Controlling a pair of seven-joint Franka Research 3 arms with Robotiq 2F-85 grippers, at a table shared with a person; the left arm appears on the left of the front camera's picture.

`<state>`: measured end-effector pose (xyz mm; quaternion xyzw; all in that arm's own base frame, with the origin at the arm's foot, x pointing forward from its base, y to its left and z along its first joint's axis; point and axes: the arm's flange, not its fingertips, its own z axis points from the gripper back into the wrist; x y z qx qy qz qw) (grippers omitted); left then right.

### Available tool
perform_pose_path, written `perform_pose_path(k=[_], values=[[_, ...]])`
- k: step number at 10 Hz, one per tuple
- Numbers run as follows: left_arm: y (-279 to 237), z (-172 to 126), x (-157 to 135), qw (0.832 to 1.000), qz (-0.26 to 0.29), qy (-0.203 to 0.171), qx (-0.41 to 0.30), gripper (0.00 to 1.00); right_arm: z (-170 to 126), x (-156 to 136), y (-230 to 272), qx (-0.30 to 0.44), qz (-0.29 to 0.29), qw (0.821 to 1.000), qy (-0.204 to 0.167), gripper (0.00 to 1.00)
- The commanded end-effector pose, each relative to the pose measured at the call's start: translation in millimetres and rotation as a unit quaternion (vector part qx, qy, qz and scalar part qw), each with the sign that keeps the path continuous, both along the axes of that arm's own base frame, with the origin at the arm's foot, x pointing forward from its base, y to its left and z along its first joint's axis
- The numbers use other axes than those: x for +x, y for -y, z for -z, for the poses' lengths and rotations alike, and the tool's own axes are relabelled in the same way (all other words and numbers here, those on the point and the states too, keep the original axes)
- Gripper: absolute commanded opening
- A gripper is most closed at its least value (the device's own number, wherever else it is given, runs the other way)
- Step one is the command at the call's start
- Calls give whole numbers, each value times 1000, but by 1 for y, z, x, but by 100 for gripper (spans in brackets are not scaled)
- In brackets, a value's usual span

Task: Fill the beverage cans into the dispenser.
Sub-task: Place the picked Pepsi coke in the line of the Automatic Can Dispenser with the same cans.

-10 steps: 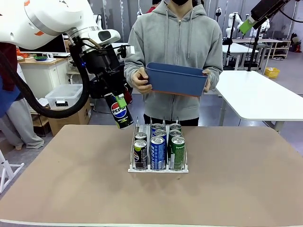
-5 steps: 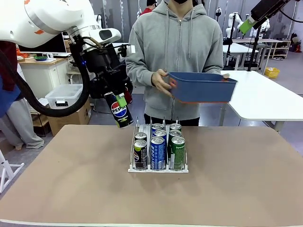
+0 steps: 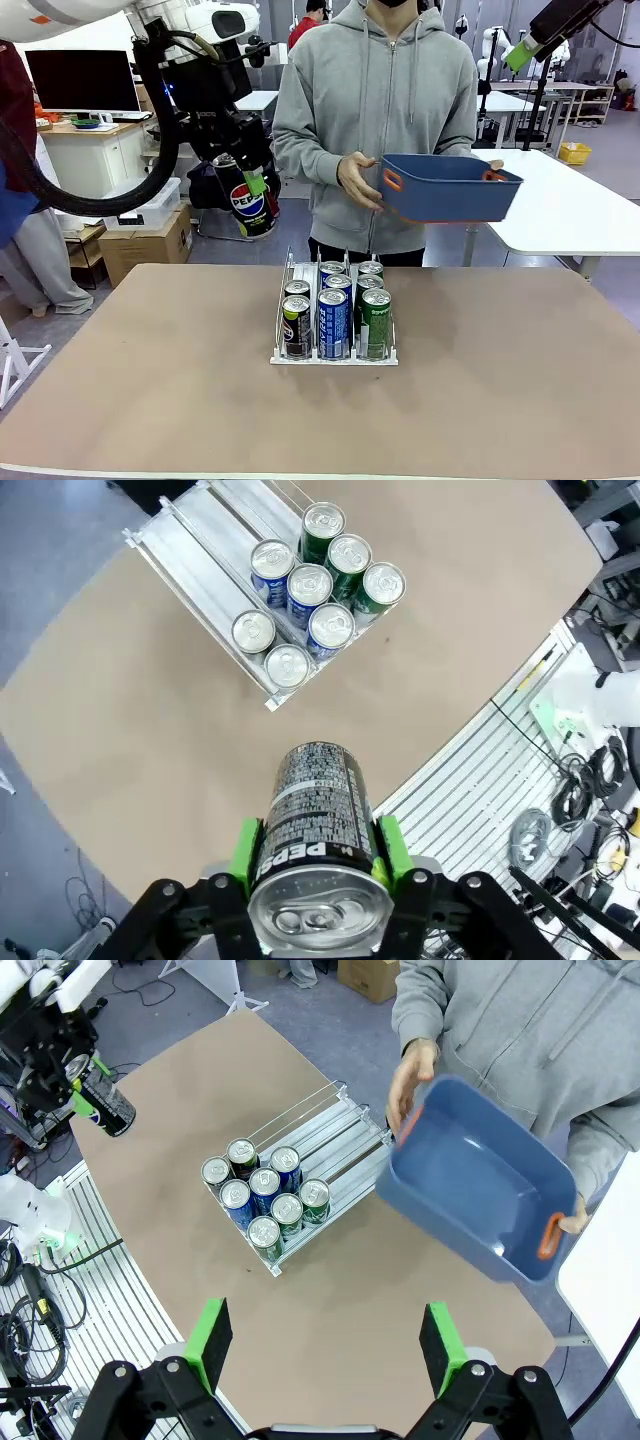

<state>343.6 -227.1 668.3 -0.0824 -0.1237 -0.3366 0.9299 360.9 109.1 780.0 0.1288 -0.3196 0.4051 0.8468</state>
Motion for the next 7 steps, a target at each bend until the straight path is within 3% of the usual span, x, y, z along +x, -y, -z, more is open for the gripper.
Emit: perform_pose_path(k=[1, 4, 7], values=[[3, 19, -25, 1000, -8, 15, 1, 57, 1, -1, 1, 1, -1, 1000, 0, 100], [23, 62, -59, 999, 10, 25, -24, 57, 1, -1, 1, 1, -1, 1000, 0, 100], [34, 103, -80, 998, 38, 10, -40, 57, 1, -1, 1, 1, -1, 1000, 0, 100]])
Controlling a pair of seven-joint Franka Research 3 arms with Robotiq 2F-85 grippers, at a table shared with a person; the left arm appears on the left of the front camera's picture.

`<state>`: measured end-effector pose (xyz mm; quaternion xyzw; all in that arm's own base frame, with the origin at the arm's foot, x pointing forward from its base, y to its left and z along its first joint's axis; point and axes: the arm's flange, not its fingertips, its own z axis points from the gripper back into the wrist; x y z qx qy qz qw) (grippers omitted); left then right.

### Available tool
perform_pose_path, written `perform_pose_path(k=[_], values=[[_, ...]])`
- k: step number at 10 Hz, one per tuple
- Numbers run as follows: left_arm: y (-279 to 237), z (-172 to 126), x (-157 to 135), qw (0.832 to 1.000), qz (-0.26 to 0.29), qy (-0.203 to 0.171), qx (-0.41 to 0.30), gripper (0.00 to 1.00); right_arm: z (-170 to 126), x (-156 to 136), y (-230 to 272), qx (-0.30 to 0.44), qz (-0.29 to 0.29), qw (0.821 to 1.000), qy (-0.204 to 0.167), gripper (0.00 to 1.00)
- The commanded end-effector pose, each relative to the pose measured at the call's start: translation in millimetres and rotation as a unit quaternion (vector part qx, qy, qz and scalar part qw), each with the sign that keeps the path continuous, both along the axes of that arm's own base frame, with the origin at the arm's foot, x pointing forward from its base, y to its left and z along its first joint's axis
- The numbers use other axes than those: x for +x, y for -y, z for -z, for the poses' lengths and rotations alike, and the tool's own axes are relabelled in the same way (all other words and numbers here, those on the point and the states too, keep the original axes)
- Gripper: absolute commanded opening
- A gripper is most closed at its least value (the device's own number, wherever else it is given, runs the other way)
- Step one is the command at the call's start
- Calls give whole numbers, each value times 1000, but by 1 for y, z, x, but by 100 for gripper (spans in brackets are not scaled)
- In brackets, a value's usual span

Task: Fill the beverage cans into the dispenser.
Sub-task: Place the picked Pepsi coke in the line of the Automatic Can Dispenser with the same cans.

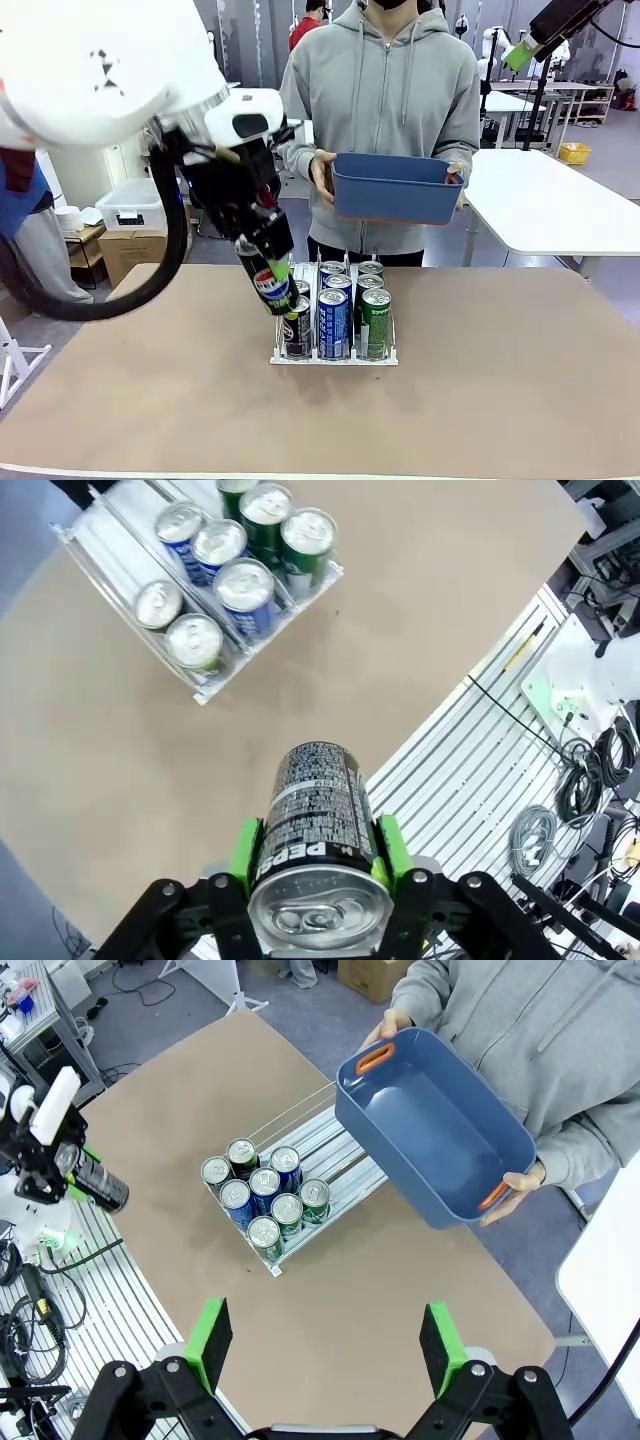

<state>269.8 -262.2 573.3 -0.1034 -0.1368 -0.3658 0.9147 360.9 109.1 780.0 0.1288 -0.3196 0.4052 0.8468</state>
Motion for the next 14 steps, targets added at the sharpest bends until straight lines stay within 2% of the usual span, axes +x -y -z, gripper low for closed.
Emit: perform_pose_path(k=[1, 2, 3, 6, 7, 8, 10, 14], values=[[2, 21, -9, 1000, 6, 11, -28, 57, 1, -1, 1, 1, -1, 1000, 0, 100], [3, 28, -6, 999, 28, -6, -32, 57, 1, -1, 1, 1, -1, 1000, 0, 100], [3, 14, -5, 1000, 4, -1, -5, 57, 1, -1, 1, 1, -1, 1000, 0, 100], [3, 14, -5, 1000, 4, -1, -5, 57, 1, -1, 1, 1, -1, 1000, 0, 100], [5, 22, -6, 1000, 9, -3, -8, 57, 1, -1, 1, 1, -1, 1000, 0, 100], [13, 36, -14, 999, -13, 35, 25, 57, 1, -1, 1, 1, -1, 1000, 0, 100], [29, 60, -22, 996, -31, 83, 31, 57, 1, -1, 1, 1, -1, 1000, 0, 100], [42, 102, -31, 990, -21, 127, 64, 57, 1, -1, 1, 1, -1, 1000, 0, 100]])
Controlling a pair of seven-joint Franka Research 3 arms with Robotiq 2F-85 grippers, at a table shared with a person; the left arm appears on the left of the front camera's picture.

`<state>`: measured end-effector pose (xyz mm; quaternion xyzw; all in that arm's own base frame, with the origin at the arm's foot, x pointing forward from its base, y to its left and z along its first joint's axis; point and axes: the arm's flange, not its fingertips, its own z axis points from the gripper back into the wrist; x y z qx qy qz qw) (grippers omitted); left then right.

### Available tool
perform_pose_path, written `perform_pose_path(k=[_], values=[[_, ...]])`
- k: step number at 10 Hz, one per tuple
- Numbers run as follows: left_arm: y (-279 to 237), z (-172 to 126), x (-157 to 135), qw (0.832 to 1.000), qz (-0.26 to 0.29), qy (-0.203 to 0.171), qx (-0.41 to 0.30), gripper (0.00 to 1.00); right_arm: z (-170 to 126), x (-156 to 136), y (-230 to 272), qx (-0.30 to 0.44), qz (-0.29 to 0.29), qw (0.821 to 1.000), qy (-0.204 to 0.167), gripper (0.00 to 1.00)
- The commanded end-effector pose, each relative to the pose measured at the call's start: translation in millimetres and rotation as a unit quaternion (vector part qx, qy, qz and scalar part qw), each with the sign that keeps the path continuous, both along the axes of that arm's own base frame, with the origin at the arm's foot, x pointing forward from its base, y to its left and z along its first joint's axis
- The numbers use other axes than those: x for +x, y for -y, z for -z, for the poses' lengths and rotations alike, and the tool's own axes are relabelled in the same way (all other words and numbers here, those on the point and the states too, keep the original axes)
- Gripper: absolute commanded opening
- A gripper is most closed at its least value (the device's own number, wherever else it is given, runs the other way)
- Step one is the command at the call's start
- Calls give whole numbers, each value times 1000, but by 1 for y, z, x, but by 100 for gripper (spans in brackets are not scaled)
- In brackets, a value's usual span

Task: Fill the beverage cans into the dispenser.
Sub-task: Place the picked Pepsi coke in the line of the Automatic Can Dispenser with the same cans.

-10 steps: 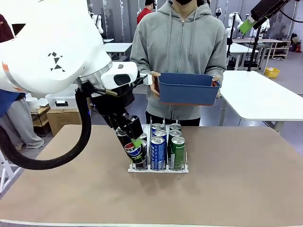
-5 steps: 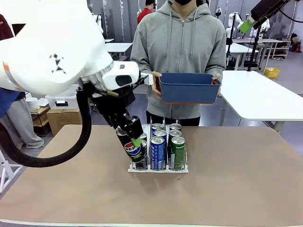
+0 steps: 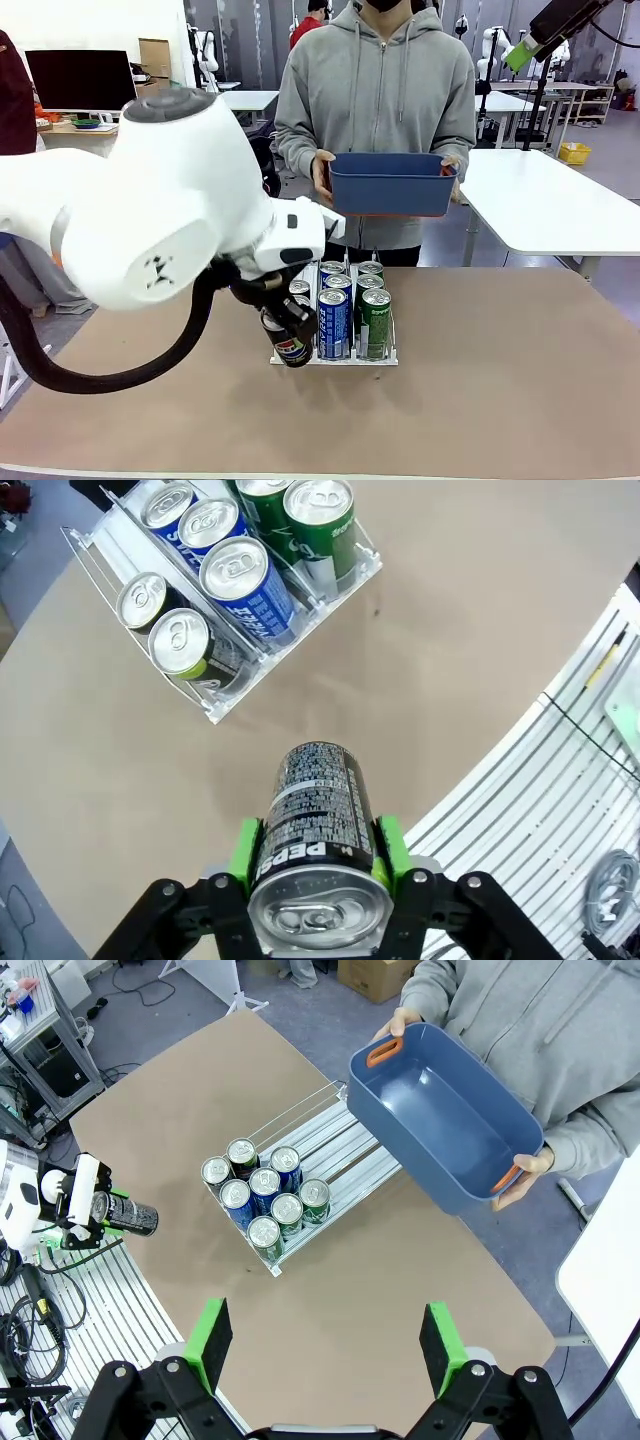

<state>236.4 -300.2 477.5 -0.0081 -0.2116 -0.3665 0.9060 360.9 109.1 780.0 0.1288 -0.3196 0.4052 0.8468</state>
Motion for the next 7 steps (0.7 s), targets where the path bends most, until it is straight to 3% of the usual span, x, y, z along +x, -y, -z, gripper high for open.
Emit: perform_pose_path(k=[1, 7], values=[[4, 17, 2, 1000, -1, 22, 11, 57, 1, -1, 1, 1, -1, 1000, 0, 100], [16, 77, 36, 999, -16, 38, 35, 57, 1, -1, 1, 1, -1, 1000, 0, 100]])
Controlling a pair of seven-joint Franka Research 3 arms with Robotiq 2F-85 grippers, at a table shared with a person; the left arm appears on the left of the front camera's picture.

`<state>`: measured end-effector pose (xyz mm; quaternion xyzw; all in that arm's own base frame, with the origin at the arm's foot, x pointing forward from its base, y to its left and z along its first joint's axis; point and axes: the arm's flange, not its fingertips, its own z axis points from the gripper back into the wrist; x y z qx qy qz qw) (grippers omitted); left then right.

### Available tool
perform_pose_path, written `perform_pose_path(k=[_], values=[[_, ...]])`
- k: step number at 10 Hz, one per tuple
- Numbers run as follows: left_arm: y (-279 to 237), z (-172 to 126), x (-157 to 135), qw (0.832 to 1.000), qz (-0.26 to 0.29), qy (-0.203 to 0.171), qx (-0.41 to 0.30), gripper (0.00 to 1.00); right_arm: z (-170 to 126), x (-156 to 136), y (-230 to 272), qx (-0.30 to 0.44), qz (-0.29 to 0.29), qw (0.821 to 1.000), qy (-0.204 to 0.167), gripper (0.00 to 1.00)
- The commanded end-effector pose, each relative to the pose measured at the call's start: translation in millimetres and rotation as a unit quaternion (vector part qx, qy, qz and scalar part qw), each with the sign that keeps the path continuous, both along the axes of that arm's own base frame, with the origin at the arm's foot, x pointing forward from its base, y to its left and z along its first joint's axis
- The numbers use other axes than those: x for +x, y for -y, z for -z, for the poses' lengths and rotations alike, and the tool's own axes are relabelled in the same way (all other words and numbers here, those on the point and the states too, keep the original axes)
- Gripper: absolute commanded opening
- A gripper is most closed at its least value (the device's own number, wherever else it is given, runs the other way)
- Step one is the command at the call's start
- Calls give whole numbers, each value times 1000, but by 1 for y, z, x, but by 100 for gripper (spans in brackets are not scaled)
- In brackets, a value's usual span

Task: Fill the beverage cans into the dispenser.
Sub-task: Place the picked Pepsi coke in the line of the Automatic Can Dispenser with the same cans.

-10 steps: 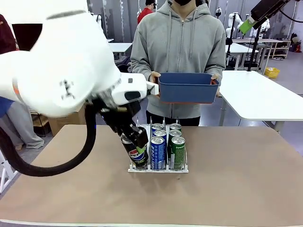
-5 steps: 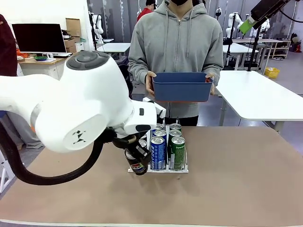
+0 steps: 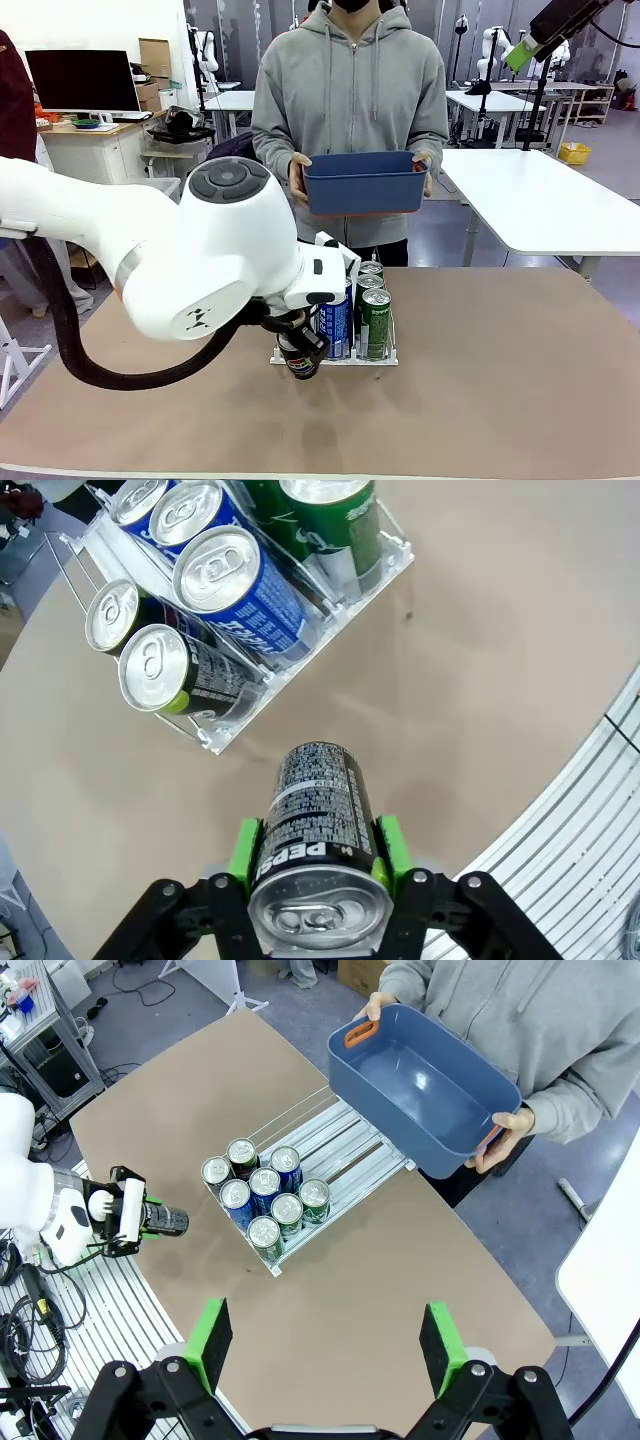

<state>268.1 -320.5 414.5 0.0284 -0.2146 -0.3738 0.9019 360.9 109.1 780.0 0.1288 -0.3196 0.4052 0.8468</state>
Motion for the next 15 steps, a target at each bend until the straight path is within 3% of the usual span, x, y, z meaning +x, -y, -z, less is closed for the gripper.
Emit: perform_pose_path(k=[1, 7, 10, 15], values=[[1, -10, -7, 1000, 3, 0, -5, 57, 1, -1, 1, 1, -1, 1000, 0, 100], [3, -5, -6, 1000, 8, 3, -1, 57, 1, -1, 1, 1, -1, 1000, 0, 100], [7, 6, 16, 999, 3, 51, 14, 57, 1, -1, 1, 1, -1, 1000, 0, 100], [10, 34, 43, 996, -19, 76, 33, 57, 1, -1, 1, 1, -1, 1000, 0, 100]])
